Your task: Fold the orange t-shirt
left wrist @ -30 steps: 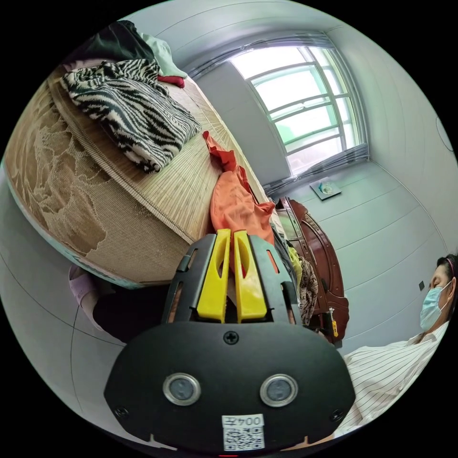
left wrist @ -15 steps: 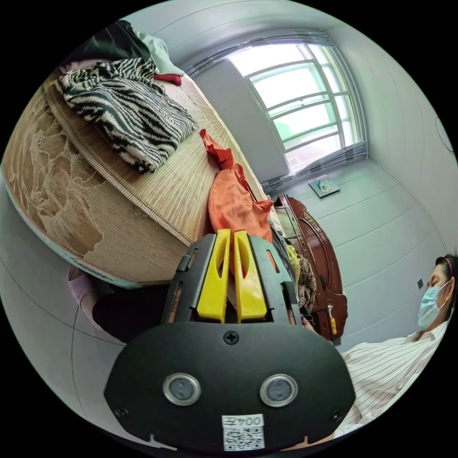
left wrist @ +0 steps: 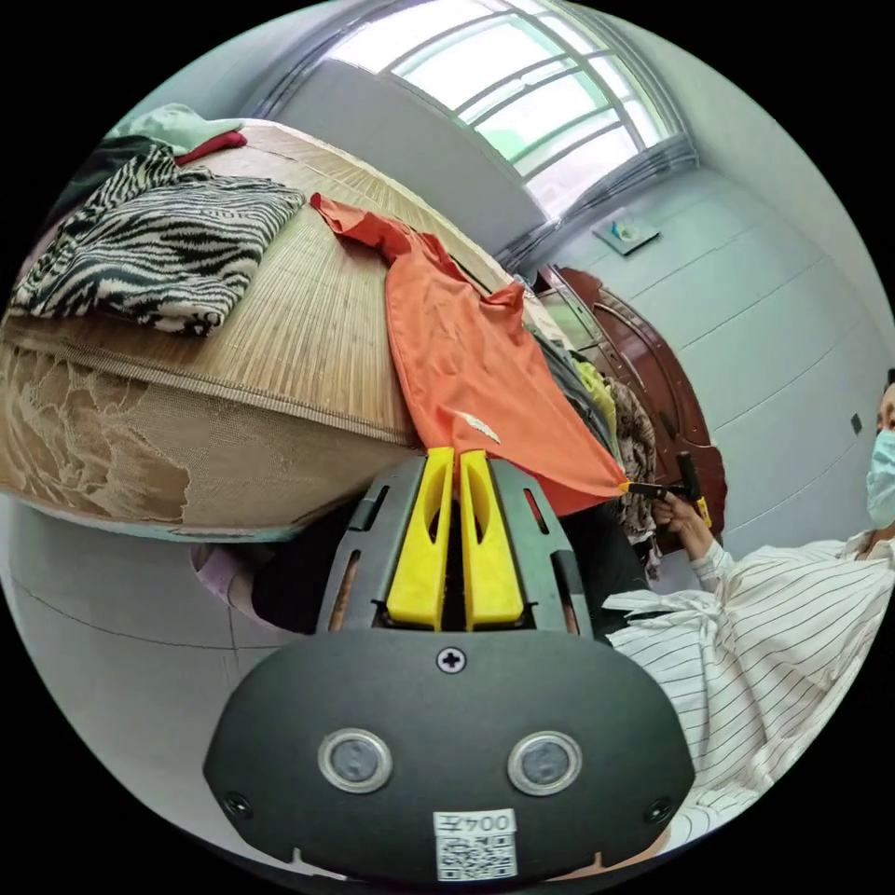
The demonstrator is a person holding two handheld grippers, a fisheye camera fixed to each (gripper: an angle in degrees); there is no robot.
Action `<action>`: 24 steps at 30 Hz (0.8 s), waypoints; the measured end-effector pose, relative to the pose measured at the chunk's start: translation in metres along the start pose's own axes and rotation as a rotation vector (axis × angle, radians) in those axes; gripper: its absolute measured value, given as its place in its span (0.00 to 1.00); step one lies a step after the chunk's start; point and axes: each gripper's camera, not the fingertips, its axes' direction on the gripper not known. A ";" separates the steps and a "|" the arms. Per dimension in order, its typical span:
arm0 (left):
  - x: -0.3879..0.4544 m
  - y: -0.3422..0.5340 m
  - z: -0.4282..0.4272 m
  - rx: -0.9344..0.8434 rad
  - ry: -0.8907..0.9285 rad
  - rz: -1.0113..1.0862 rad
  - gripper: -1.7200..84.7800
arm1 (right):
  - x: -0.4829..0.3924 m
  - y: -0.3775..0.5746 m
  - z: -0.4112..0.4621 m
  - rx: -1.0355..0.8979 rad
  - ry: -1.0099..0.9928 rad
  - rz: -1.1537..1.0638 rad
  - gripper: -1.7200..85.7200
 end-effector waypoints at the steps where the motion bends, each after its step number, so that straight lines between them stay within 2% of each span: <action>1: 0.000 0.001 0.000 -0.002 0.005 -0.014 0.03 | 0.005 0.009 0.001 0.025 -0.054 0.028 0.01; 4: 0.007 0.001 -0.010 -0.001 0.024 -0.060 0.03 | 0.023 0.032 -0.017 0.160 -0.232 0.097 0.01; 5: 0.015 -0.004 -0.021 0.043 0.039 -0.062 0.03 | 0.028 0.036 -0.025 0.200 -0.289 0.111 0.01; 7: 0.033 -0.016 -0.044 0.149 0.100 -0.037 0.03 | 0.048 0.048 -0.066 0.408 -0.541 0.143 0.01; 9: 0.071 -0.042 -0.076 0.299 0.143 0.055 0.03 | 0.049 0.047 -0.102 0.532 -0.612 0.097 0.01; 14: 0.175 -0.092 -0.140 0.444 0.054 0.325 0.03 | 0.008 0.049 -0.222 0.799 -0.539 -0.110 0.01; 19: 0.240 -0.106 -0.215 0.591 0.220 0.347 0.03 | -0.030 0.089 -0.333 0.988 -0.587 -0.269 0.01; 24: 0.294 -0.125 -0.277 0.675 0.319 0.364 0.03 | -0.060 0.113 -0.403 1.061 -0.578 -0.384 0.01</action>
